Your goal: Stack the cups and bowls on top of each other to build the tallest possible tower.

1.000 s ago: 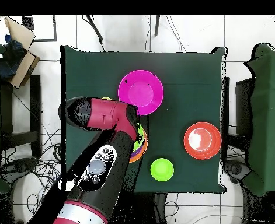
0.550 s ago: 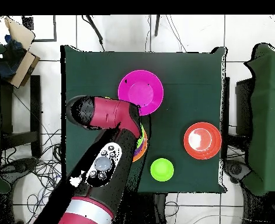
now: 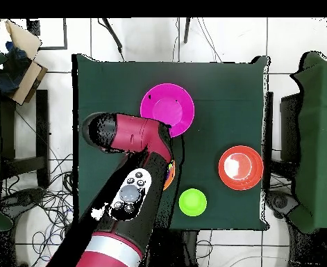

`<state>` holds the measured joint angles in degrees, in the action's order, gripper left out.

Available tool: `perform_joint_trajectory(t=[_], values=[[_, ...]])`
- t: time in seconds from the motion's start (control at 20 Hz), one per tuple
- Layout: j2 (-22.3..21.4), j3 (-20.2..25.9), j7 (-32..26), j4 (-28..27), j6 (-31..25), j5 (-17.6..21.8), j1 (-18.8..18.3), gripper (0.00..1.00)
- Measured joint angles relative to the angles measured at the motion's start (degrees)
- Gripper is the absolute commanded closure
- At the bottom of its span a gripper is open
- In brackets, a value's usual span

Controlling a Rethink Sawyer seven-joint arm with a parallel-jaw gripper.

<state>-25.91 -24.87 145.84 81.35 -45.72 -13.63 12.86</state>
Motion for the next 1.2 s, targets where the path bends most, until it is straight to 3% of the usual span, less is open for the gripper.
perform_joint_trajectory(t=[0.25,0.3,1.2], values=[[0.01,0.17,0.0,0.0,0.01,0.0,-0.05,1.0],[0.01,0.19,0.0,0.01,0.02,0.0,-0.05,0.0],[-0.08,1.23,-0.01,0.03,0.04,0.0,-0.18,0.0]])
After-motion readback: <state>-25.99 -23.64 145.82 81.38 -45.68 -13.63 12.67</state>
